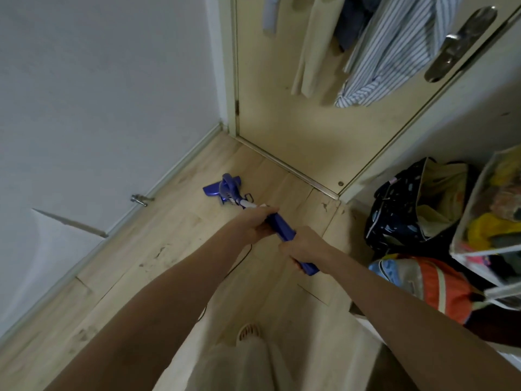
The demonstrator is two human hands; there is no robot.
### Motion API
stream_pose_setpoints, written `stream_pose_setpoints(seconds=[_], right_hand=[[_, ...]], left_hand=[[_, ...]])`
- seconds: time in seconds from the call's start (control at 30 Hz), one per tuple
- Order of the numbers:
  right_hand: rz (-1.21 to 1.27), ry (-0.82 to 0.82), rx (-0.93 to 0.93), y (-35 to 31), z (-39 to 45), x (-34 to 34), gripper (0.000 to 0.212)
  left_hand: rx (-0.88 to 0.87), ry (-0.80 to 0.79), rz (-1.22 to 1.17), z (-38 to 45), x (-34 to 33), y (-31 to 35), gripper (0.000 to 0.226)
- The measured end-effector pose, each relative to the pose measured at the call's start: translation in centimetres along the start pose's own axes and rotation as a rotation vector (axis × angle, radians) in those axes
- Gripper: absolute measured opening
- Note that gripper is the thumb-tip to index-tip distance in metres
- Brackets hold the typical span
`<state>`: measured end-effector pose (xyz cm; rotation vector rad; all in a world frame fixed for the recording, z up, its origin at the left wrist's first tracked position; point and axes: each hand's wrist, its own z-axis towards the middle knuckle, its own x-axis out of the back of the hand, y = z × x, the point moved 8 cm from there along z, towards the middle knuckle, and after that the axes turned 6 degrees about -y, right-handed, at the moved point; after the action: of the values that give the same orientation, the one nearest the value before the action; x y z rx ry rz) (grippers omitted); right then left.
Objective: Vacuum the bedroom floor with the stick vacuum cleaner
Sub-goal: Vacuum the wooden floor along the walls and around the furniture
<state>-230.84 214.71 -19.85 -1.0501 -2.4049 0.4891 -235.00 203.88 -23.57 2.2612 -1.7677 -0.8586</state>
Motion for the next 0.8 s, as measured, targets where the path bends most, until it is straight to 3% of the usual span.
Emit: stream_pose_setpoints(seconds=[0.17, 0.4, 0.8], right_hand=[[0.021, 0.010, 0.014, -1.0, 3.0, -2.1, 0.018], [-0.017, 0.004, 0.027, -1.9, 2.2, -2.5, 0.031], [0.018, 0.019, 0.077, -5.0, 7.3, -3.1, 0.026]], left_hand=[[-0.007, 0.031, 0.014, 1.7, 2.6, 1.1, 0.044], [-0.004, -0.068, -0.049, 1.2, 4.0, 0.9, 0.042], [-0.073, 0.074, -0.070, 4.5, 6.1, 4.1, 0.024]])
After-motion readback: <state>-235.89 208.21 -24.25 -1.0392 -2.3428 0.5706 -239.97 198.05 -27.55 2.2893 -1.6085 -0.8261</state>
